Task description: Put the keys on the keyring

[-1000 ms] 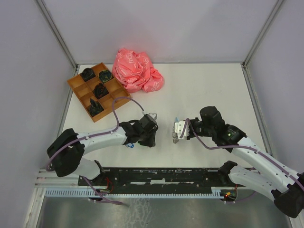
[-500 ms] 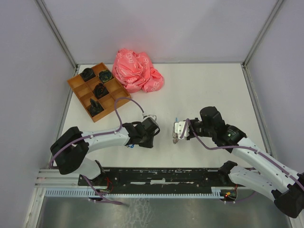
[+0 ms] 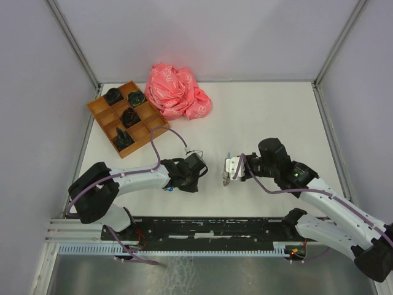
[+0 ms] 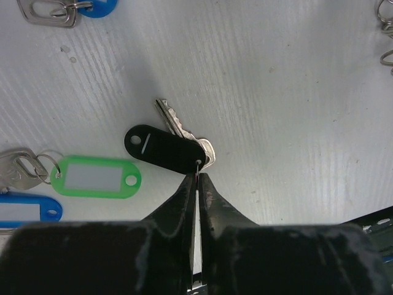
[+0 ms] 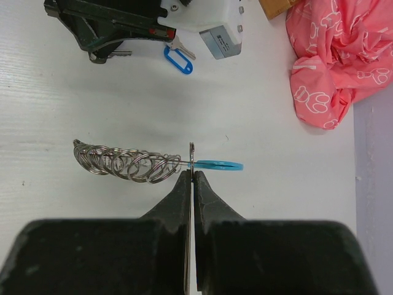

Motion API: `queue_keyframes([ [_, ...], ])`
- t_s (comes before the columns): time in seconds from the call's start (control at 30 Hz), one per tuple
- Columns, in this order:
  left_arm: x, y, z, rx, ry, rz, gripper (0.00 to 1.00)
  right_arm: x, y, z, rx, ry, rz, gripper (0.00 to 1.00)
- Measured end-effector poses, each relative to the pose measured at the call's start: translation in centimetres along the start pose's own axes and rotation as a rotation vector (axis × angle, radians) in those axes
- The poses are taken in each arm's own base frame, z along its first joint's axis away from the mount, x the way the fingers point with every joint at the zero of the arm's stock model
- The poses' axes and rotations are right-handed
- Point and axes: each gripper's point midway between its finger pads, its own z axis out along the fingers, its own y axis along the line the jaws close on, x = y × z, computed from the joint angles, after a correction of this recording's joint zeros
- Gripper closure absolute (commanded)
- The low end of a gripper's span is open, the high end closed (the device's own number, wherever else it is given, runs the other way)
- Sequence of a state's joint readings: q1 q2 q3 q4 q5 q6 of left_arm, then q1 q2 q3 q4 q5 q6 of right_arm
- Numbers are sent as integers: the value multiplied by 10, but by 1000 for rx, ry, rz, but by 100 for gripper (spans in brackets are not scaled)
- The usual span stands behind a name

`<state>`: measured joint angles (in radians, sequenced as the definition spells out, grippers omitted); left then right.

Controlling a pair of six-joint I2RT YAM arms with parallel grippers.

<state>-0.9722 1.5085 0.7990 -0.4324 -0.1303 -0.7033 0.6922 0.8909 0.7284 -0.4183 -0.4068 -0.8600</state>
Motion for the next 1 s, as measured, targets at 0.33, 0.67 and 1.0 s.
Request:
queue_keyframes([
  [0.33,-11,5,-9,-61,2,55,97,-1,0,-1,4,-4,-3,99],
  [0.67,-13,13,-43,-119,109,200,97,-2,-1,-3,9,-7,-6,99],
  [1.0,2,29,-61,-161,246,297,97,-4,1,-2,4,-11,-9,99],
])
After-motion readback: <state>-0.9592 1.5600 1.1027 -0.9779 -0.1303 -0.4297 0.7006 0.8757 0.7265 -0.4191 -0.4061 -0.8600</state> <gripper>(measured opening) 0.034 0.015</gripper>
